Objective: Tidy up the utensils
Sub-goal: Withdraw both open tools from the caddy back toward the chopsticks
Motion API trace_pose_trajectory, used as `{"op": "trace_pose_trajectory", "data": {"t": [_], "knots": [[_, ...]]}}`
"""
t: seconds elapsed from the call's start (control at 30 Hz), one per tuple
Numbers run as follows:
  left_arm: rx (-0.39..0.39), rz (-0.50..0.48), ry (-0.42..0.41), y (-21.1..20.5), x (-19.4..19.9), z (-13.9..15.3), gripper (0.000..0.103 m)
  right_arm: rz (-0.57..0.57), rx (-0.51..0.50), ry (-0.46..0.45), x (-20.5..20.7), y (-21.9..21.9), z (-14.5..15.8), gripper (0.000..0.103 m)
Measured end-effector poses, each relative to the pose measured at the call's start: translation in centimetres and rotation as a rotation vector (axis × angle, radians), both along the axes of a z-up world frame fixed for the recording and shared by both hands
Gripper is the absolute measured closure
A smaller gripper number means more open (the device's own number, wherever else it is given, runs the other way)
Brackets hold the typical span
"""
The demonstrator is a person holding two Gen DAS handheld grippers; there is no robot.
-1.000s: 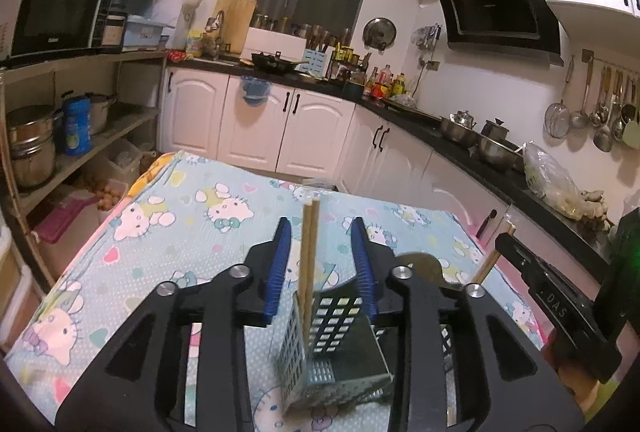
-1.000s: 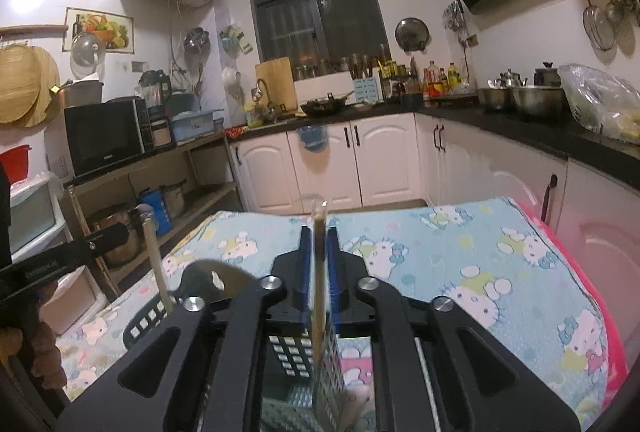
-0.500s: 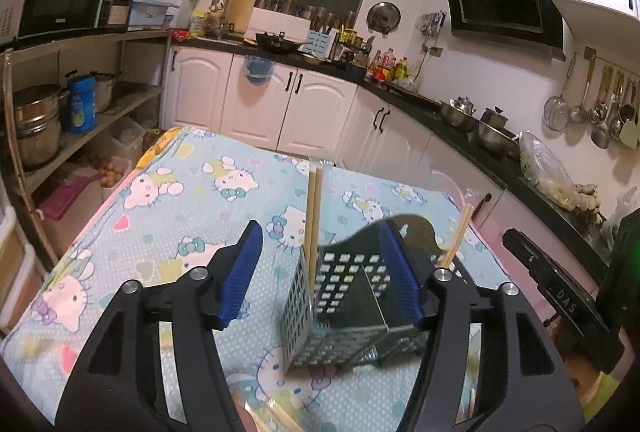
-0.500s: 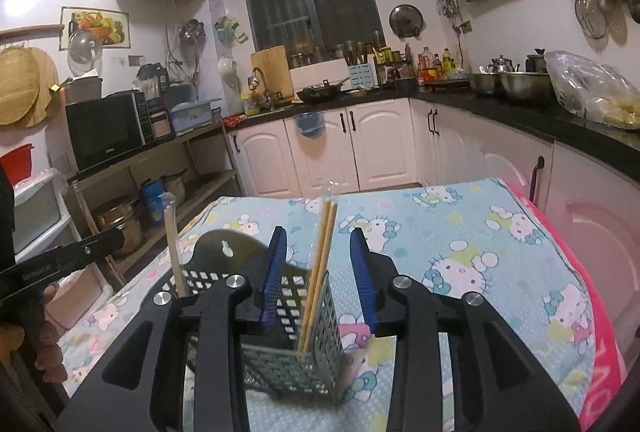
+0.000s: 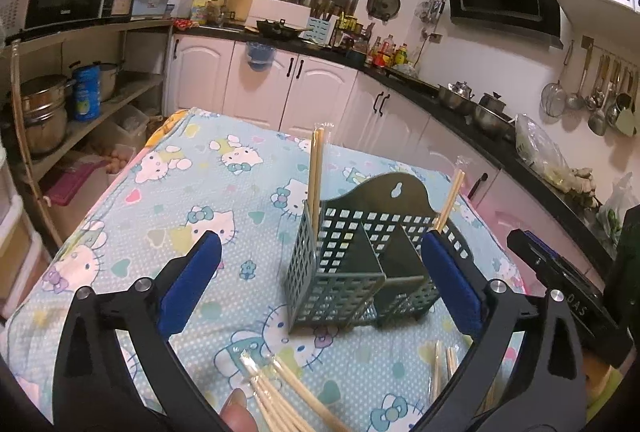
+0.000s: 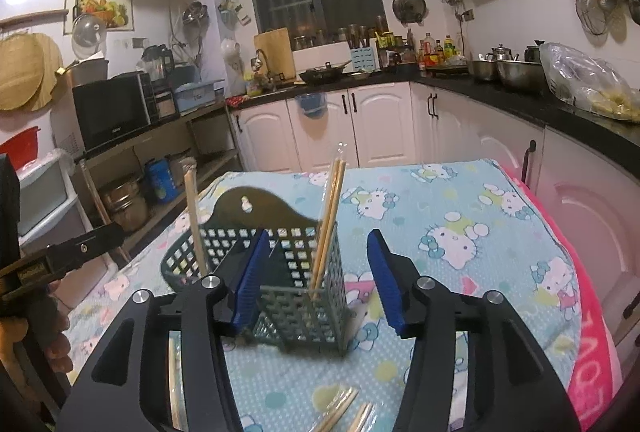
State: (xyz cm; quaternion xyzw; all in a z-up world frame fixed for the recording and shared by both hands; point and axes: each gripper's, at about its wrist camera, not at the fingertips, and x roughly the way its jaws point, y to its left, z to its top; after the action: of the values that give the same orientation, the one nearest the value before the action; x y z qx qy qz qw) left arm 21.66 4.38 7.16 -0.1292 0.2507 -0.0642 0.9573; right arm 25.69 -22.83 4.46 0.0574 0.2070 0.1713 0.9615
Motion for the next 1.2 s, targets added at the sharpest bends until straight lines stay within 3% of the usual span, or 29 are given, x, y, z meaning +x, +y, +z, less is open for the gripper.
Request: {"op": "trace_pose_trajectory", "data": {"t": [0.3, 0.73, 1.2], "knots": [[-0.011, 0.007, 0.009, 0.5, -2.0, -0.4, 0.012, 0.023, 0.005, 0.044, -2.5, 0.1, -0.6, 0.046], [-0.032, 0.021, 0.042, 1.4, -4.1, -1.6, 0.012, 0.061, -0.013, 0.052, -5.2, 0.1, -0.4, 0.045], [-0.038, 0.018, 0.122, 1.8, -5.2, -4.1, 0.012, 0.061, -0.040, 0.114, -6.7, -0.4, -2.3, 0.045]]}}
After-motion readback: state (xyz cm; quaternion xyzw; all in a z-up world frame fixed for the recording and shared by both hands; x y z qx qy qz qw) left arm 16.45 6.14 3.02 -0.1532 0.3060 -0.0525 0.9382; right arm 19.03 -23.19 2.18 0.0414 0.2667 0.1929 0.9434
